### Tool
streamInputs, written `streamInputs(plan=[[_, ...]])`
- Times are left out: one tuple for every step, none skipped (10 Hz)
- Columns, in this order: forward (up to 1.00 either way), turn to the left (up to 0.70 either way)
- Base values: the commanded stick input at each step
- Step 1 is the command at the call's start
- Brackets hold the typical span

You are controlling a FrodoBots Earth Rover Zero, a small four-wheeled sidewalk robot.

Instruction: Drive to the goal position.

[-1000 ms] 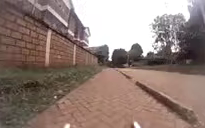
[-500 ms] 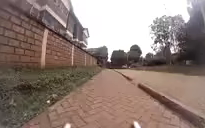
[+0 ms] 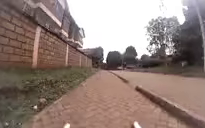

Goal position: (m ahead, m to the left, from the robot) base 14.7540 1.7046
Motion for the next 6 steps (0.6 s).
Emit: streamInputs(plan=[[0.50, 0.00], [0.50, 0.00], [0.50, -0.06], [0.50, -0.30], [0.50, -0.45], [0.50, -0.17]])
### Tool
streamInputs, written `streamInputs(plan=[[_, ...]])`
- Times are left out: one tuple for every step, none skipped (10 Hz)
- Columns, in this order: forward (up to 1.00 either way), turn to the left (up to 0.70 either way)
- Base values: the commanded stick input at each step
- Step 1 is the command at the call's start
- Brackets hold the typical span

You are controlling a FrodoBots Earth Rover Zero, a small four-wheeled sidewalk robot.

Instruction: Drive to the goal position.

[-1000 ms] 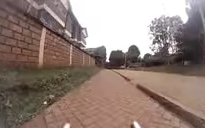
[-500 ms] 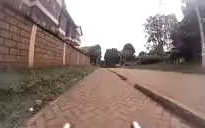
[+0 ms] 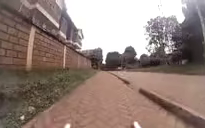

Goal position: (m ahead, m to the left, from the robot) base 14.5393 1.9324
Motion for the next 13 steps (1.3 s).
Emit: streamInputs(plan=[[0.50, 0.11], [0.50, 0.13], [0.50, 0.11], [0.50, 0.03], [0.50, 0.02], [0.50, 0.00], [0.50, 0.00], [0.50, 0.00], [0.50, 0.00], [0.50, 0.00], [0.50, 0.00], [0.50, 0.00], [0.50, 0.00]])
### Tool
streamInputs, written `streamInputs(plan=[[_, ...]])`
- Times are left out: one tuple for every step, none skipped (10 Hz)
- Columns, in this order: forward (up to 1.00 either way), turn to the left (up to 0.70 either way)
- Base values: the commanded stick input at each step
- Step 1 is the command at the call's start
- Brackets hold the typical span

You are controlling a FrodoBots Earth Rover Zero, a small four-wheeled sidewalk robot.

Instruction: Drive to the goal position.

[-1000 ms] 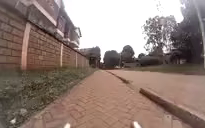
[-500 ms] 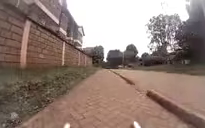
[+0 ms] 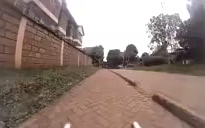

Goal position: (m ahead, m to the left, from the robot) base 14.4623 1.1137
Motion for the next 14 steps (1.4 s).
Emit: streamInputs(plan=[[0.50, 0.00], [0.50, 0.00], [0.50, 0.00], [0.50, 0.00], [0.50, 0.00], [0.50, 0.00], [0.50, 0.00], [0.50, 0.00], [0.50, 0.00], [0.50, 0.00], [0.50, 0.00], [0.50, 0.00], [0.50, 0.00], [0.50, 0.00]])
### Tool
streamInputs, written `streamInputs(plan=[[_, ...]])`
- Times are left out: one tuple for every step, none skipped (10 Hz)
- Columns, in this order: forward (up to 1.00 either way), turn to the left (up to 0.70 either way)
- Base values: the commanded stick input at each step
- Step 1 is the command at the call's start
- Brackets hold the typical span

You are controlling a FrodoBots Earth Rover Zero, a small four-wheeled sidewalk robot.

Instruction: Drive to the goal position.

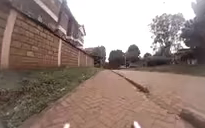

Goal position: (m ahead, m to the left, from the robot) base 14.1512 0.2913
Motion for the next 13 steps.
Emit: streamInputs(plan=[[0.50, 0.00], [0.50, 0.00], [0.50, 0.00], [0.50, 0.00], [0.50, 0.00], [0.50, 0.00], [0.50, 0.00], [0.50, 0.00], [0.50, 0.00], [0.50, 0.00], [0.50, 0.00], [0.50, 0.00], [0.50, 0.00]])
